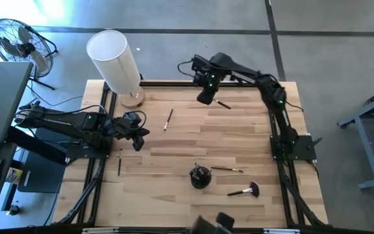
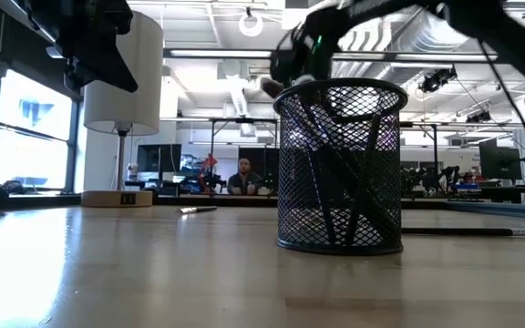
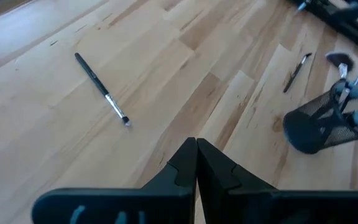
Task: Pick & Place Makeup Supplies
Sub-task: Put the makeup brush into the black makeup holder
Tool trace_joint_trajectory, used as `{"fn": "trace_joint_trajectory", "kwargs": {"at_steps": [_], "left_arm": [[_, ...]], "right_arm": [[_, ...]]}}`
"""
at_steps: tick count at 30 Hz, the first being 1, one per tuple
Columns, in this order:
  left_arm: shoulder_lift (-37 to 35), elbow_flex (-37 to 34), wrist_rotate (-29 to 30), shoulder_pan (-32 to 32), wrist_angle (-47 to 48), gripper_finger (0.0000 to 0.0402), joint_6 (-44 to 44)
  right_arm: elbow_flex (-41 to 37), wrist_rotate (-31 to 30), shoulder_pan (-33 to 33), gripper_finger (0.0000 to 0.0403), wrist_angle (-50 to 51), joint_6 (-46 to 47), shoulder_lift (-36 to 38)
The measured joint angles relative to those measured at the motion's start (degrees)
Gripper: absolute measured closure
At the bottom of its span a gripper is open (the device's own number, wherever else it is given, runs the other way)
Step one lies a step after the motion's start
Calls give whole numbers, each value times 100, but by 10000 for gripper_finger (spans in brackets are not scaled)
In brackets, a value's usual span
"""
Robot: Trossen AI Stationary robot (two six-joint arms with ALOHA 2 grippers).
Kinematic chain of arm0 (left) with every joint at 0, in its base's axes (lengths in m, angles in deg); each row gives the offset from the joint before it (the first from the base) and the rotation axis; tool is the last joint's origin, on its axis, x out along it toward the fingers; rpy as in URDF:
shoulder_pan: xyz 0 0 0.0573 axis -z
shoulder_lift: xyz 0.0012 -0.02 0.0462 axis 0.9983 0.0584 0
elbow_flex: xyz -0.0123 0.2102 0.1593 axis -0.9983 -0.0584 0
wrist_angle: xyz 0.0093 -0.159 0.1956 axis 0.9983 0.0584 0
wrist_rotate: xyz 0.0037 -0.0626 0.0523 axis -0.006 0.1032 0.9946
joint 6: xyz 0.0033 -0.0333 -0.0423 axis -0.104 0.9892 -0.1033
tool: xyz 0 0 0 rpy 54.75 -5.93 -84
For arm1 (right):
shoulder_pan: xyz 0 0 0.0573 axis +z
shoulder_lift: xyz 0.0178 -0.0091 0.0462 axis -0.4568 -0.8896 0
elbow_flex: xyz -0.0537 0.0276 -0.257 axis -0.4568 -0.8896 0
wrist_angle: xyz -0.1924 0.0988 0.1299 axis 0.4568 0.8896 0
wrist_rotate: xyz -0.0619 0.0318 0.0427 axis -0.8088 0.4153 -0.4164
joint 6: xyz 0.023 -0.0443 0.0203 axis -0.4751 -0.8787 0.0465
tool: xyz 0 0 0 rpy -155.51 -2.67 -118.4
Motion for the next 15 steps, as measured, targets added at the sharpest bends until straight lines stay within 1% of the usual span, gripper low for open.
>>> {"fn": "trace_joint_trajectory", "kwargs": {"at_steps": [5, 7, 10, 15], "left_arm": [[-2, -2, -7, 0, 225, 401, -83], [-1, -3, -9, 0, 257, 401, -83], [0, -4, -154, -2, 256, 401, -84], [0, -4, -314, 0, 256, 401, -83]], "right_arm": [[-33, -94, 405, 396, -252, 525, 880], [-375, -237, 632, 399, -704, 832, 1369], [-1320, -448, 1020, 399, -1469, 1514, 2234], [-3460, -1052, 1951, 397, -3343, 2634, 3905]]}}
